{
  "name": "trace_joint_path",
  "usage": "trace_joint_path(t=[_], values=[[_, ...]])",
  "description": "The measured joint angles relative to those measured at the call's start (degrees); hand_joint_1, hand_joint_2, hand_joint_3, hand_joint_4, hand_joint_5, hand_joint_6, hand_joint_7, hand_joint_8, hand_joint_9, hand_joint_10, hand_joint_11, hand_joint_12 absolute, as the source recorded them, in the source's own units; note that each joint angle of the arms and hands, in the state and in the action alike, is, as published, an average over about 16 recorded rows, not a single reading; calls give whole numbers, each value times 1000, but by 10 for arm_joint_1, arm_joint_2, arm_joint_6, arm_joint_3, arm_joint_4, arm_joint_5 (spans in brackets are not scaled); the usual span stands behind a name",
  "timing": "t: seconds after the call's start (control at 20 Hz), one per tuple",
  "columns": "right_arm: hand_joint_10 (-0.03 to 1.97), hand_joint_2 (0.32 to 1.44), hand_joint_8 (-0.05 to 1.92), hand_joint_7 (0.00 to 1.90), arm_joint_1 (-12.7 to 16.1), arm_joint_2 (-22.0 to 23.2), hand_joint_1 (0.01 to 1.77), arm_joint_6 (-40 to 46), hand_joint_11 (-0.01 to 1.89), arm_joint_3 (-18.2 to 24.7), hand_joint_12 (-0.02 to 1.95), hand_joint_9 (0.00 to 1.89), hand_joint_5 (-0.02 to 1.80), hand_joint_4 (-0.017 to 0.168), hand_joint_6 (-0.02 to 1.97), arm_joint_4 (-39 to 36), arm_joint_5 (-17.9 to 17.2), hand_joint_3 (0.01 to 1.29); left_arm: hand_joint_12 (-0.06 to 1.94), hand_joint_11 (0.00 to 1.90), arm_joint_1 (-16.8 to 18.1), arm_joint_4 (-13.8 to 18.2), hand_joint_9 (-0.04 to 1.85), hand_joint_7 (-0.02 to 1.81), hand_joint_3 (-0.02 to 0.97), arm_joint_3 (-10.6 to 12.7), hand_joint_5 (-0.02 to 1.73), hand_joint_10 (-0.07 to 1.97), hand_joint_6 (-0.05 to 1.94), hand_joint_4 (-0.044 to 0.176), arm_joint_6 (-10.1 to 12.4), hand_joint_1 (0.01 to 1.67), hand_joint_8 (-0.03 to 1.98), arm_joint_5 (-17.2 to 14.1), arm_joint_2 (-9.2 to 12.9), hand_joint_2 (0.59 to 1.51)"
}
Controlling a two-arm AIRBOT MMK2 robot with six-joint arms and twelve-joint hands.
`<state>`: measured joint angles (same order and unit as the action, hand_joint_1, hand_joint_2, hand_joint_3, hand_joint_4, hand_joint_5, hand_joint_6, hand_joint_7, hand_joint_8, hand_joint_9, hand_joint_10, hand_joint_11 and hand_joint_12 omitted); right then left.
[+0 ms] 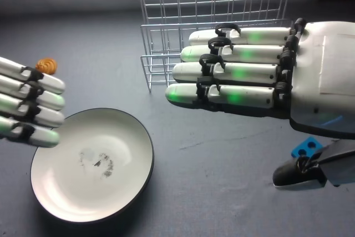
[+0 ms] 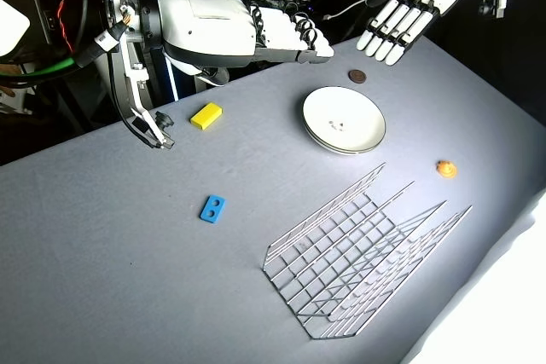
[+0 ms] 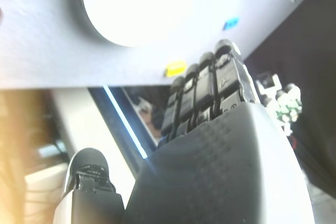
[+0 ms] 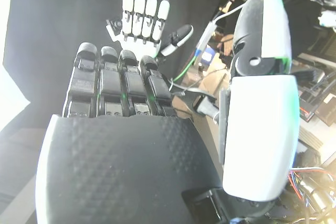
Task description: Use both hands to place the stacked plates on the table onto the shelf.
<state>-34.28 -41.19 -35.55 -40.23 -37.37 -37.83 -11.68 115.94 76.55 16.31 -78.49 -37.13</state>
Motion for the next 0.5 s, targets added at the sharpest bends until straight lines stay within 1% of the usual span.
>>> trace_joint_path(t=[0.2,0.35,0.5], values=[[1,899,11,12,-1,0,980,0,14,0,0,14,13,5,22,-2,0,14,-12,19,-46,-33,20,18,21,2,20,3,18,-1,-25,14,-15,20,-7,1077],[1,908,11,12,-3,0,977,0,14,0,0,14,14,6,22,-4,-2,14,-11,19,-76,-56,21,17,21,3,21,2,19,-1,-52,14,-15,33,-11,1075],[1,911,11,12,-6,0,982,0,14,0,0,14,15,6,22,-7,-4,14,-11,19,-98,-70,19,16,21,5,21,3,19,-1,-79,15,-15,42,-14,1073]])
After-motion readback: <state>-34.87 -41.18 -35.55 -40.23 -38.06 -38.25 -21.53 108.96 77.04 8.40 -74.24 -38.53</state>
